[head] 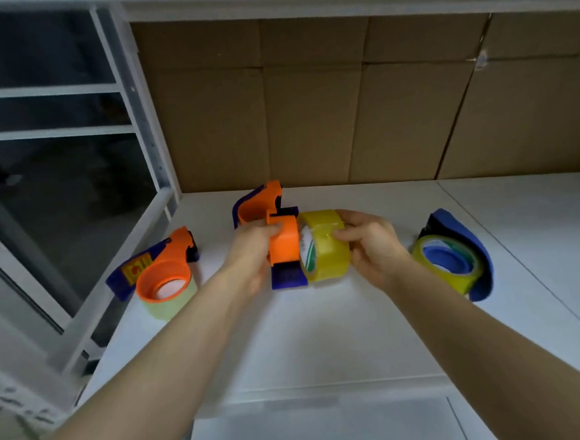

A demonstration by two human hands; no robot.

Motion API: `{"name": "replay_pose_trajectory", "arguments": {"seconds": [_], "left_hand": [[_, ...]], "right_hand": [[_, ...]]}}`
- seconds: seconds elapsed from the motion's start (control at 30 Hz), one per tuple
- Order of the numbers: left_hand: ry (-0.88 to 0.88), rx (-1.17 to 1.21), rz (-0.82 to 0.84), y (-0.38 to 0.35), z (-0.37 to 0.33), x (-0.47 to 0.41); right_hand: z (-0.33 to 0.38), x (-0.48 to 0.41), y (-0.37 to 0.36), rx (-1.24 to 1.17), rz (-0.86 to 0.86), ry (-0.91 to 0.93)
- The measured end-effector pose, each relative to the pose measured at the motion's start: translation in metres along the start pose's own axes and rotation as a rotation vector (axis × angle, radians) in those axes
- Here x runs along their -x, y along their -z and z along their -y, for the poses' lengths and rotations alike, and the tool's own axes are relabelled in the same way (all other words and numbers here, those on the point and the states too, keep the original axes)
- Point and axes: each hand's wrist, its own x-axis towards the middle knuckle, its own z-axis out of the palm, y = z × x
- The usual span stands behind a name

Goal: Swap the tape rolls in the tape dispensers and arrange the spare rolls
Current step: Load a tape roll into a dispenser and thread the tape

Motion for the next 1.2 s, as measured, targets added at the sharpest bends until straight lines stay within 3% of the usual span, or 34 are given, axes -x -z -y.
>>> {"name": "replay_pose_trajectory", "arguments": {"seconds": [0.27, 0.53, 0.6, 0.67, 0.77, 0.87, 1.2], "left_hand": [[0.003, -0.208, -0.119, 0.014, 0.014, 0.014], [0.037, -0.254, -0.209, 0.025, 0.026, 0.018], [-0.028, -0.407, -0.26, 0.024, 0.027, 0.02], [-0.222, -0.677, -0.339, 0.021, 0.029, 0.023], [-0.533, -0.803, -0.234, 0.009, 0.032, 0.027], [-0.603, -0.925, -0.112, -0.001, 0.038, 0.024], [-0.743, -0.95, -0.104, -0.003, 0.035, 0.019]], "right_hand": [[-0.023, 0.002, 0.005, -0.11, 0.038, -0.053], [-0.037, 0.0, 0.007, 0.038, 0.071, -0.007], [-0.037, 0.001, 0.008, 0.123, 0.096, 0.011], [-0.039, 0.002, 0.008, 0.146, 0.1, 0.013], [-0.042, -0.001, 0.009, 0.131, 0.088, 0.006], [-0.045, -0.002, 0.01, 0.086, 0.102, -0.02], [-0.046, 0.006, 0.014, 0.032, 0.206, -0.013]]}}
